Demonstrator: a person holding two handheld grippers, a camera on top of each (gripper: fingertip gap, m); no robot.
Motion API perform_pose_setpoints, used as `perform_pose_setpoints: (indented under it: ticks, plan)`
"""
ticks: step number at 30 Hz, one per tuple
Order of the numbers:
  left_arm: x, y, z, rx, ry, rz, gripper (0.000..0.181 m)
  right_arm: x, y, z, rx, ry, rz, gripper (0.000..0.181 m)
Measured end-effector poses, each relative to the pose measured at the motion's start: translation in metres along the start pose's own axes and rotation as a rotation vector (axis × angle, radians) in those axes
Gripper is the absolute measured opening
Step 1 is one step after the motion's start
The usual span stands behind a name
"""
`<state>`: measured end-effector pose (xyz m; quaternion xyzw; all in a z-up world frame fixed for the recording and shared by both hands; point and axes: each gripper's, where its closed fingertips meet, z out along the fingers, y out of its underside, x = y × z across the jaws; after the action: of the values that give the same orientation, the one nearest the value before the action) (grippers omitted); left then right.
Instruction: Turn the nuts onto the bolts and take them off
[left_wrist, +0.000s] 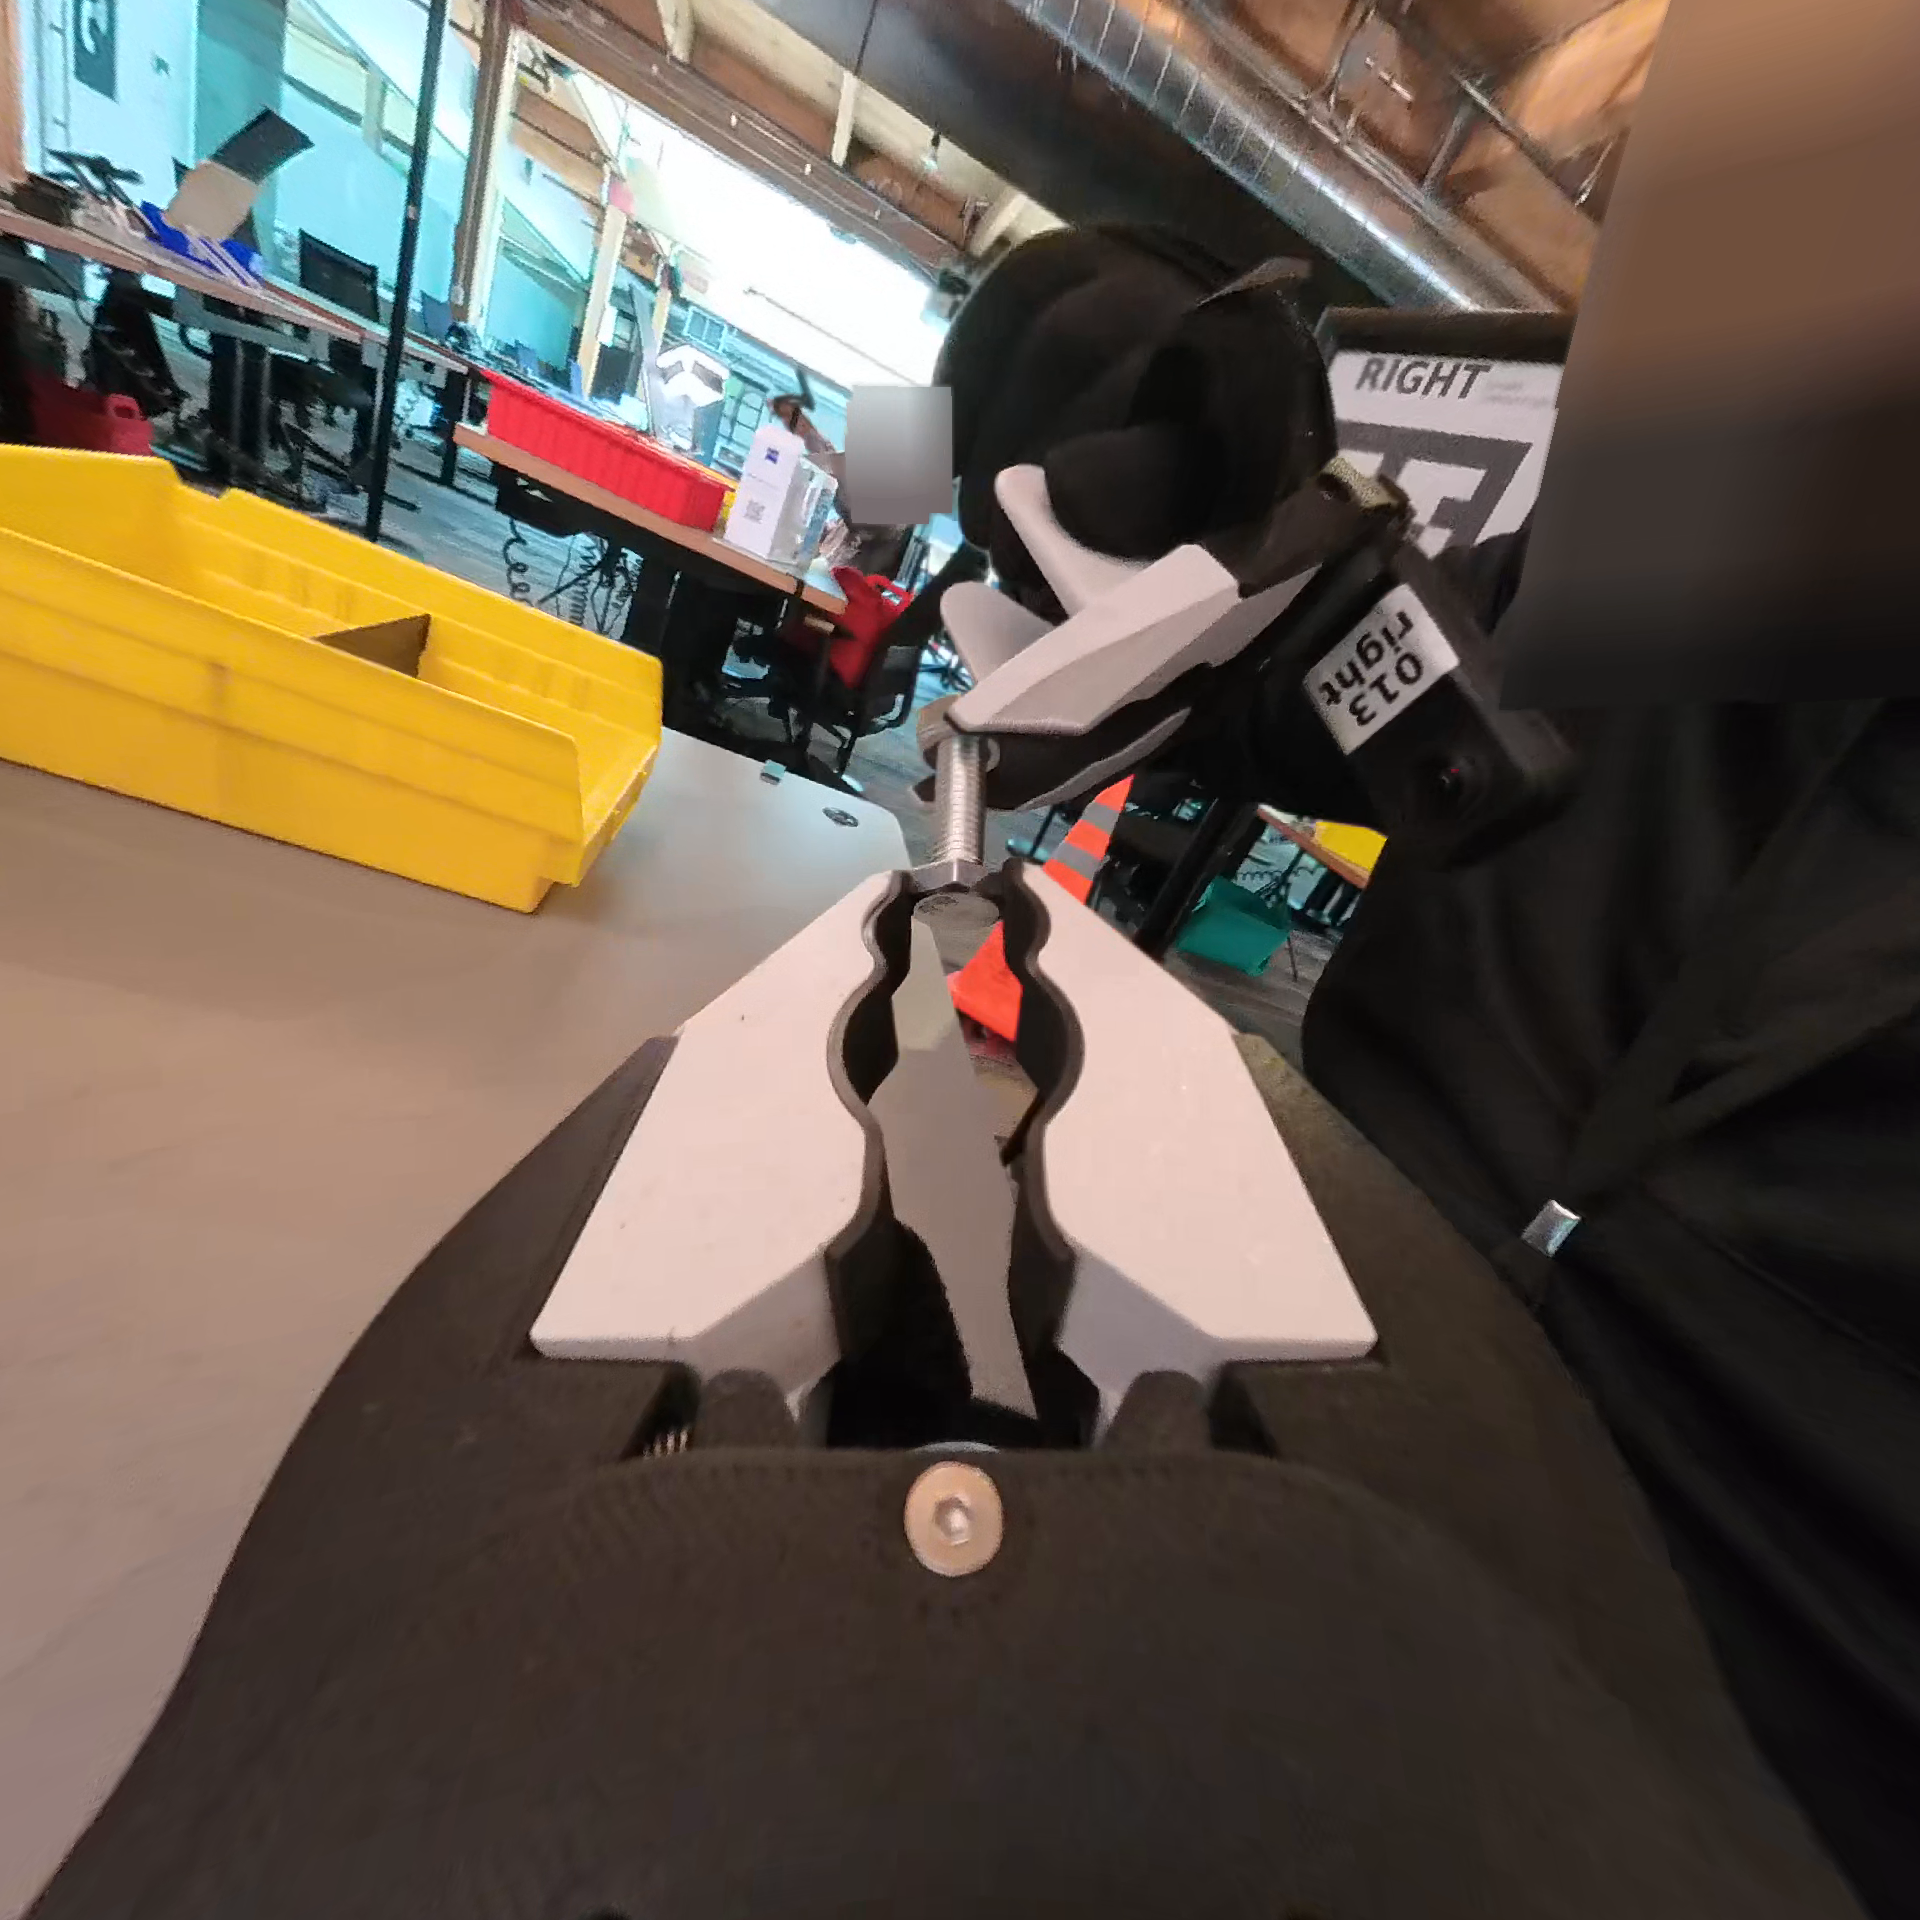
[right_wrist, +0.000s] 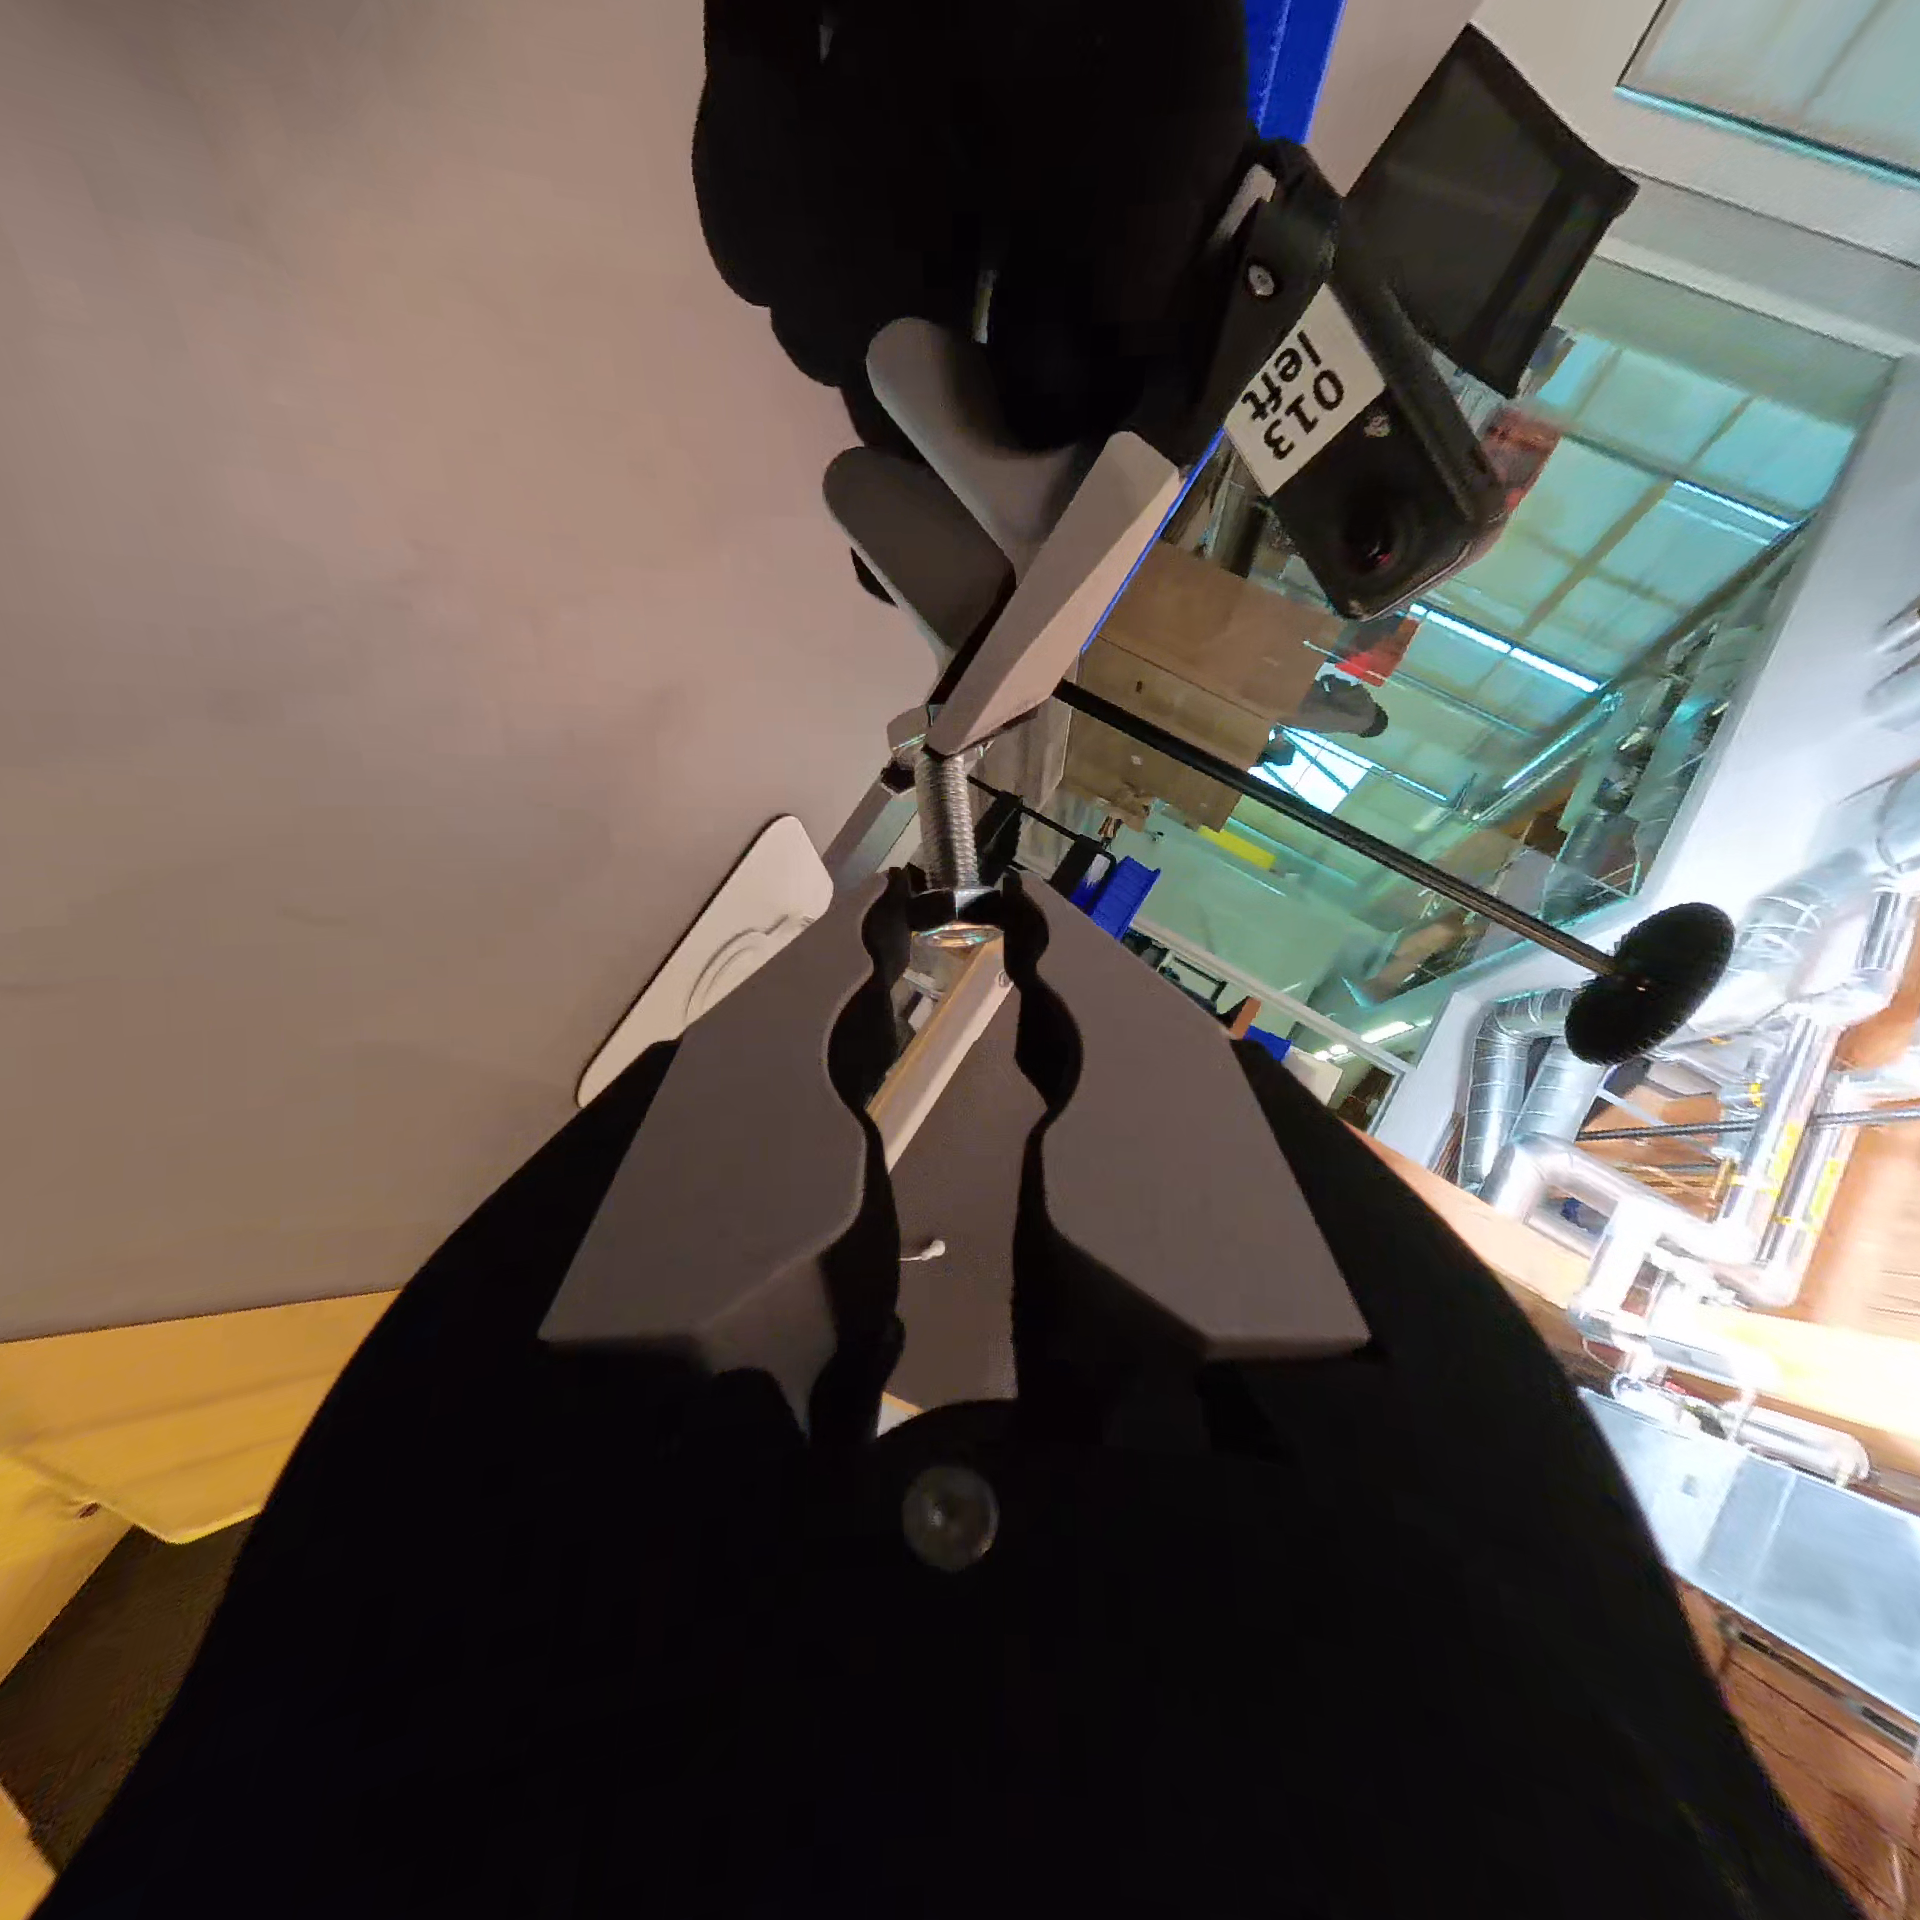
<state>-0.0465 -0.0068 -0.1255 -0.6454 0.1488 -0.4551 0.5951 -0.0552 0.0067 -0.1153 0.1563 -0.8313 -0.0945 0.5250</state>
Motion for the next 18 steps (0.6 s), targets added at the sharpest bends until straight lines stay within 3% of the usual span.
perform_pose_setpoints:
  ticks: [12, 18]
  plan:
    - [0.01, -0.014, -0.002, 0.16, 0.125, -0.113, 0.015, 0.013, 0.0, -0.006, -0.009, 0.101, -0.03, 0.016]
    - [0.008, -0.014, -0.002, 0.156, 0.101, -0.085, 0.015, 0.013, 0.001, -0.005, 0.012, 0.08, 0.01, 0.016]
